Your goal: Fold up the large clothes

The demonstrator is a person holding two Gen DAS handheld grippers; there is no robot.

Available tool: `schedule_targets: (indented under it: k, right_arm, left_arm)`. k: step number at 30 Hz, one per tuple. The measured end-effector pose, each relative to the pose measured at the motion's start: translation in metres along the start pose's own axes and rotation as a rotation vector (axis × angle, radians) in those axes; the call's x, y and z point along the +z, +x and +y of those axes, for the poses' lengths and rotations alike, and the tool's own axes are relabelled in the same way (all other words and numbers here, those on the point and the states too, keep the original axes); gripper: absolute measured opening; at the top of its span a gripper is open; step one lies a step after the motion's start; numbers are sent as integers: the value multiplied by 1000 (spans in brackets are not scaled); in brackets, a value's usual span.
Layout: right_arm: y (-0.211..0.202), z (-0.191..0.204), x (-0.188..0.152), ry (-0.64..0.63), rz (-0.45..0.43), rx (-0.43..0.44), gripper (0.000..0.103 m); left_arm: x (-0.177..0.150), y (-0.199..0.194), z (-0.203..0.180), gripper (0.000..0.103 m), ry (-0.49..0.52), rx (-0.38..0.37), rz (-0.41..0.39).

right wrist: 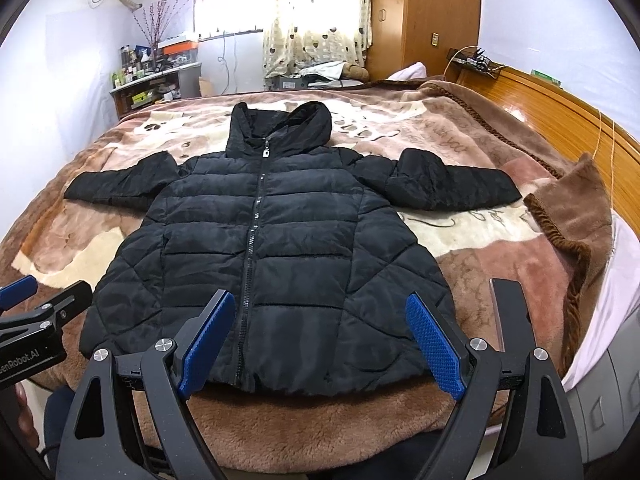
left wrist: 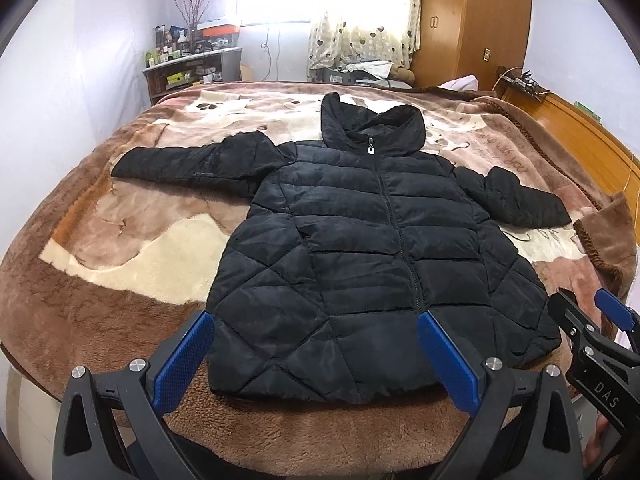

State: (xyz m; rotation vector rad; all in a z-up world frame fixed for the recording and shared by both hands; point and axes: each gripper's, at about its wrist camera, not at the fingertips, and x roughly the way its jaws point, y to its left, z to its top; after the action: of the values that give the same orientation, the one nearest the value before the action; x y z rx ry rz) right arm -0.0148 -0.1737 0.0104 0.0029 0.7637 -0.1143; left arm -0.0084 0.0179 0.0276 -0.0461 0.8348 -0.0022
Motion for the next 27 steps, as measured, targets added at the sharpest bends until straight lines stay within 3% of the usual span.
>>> schedule_targets:
  k: [27]
  right_arm:
    - [1,4,3,-8,-3,6,88]
  left_arm:
    - [3,1,-6,103,24,6,-12]
